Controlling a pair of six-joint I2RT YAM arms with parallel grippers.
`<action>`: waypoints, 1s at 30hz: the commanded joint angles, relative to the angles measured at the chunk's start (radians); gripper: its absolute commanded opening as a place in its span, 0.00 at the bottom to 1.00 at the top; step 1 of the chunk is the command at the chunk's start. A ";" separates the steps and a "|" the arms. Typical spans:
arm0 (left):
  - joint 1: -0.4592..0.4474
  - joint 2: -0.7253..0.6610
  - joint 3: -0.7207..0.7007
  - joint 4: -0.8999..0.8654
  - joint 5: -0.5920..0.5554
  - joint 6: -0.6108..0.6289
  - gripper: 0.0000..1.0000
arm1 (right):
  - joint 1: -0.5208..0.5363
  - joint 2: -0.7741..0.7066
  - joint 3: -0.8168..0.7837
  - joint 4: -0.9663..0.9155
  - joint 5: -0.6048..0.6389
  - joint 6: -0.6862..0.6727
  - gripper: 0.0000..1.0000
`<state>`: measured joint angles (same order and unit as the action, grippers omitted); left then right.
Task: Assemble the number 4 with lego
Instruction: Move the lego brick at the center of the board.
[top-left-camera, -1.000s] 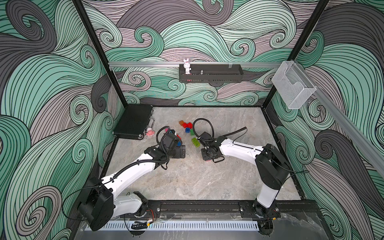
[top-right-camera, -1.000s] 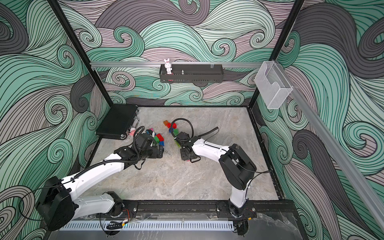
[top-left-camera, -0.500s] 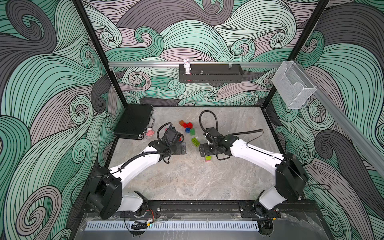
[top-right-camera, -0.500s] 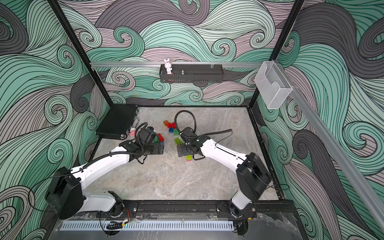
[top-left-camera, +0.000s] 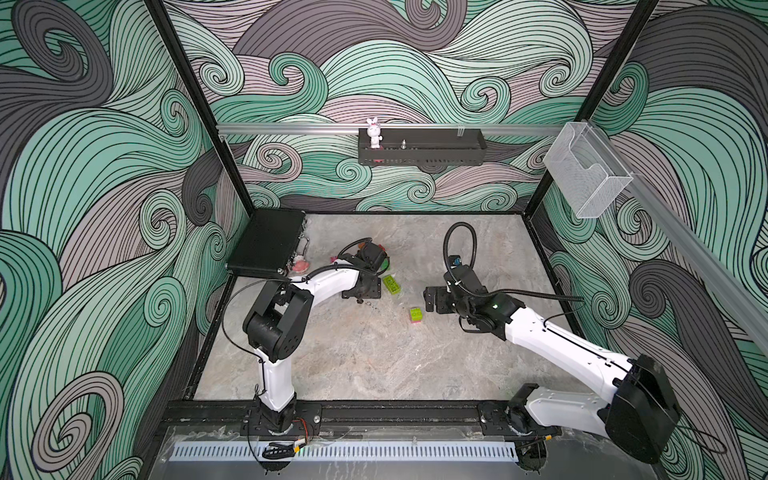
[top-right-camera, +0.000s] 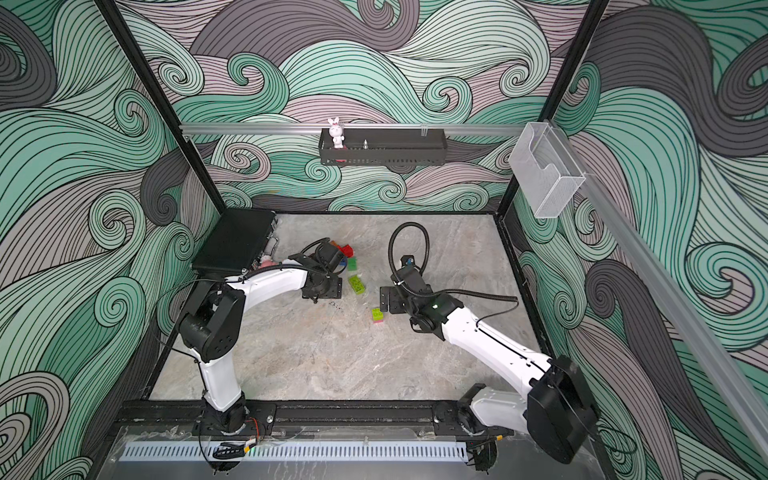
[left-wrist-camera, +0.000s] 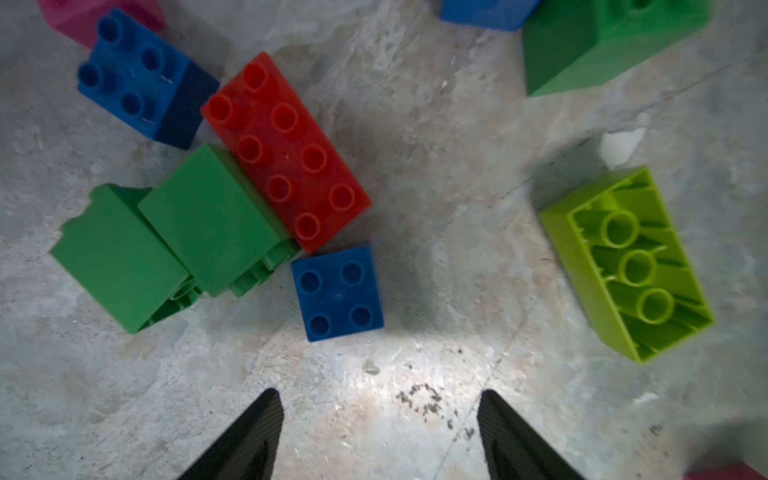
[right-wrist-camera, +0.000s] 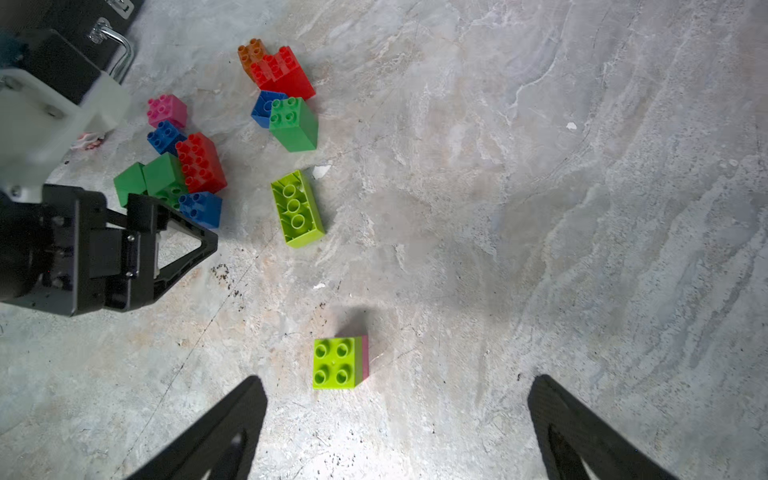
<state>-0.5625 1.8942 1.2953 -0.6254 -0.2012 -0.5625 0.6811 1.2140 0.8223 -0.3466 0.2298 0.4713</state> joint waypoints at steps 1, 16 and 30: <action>0.025 0.038 0.058 -0.011 -0.020 -0.025 0.74 | -0.007 -0.043 -0.024 0.031 0.033 -0.008 1.00; 0.033 0.131 0.084 0.090 -0.016 0.090 0.33 | -0.012 -0.091 -0.057 0.037 0.039 -0.048 0.99; -0.136 -0.031 -0.230 0.090 0.175 0.394 0.30 | -0.066 -0.023 -0.068 0.055 -0.231 -0.299 1.00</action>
<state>-0.6582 1.8355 1.0977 -0.4286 -0.1104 -0.2535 0.6186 1.1664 0.7513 -0.3042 0.1223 0.2863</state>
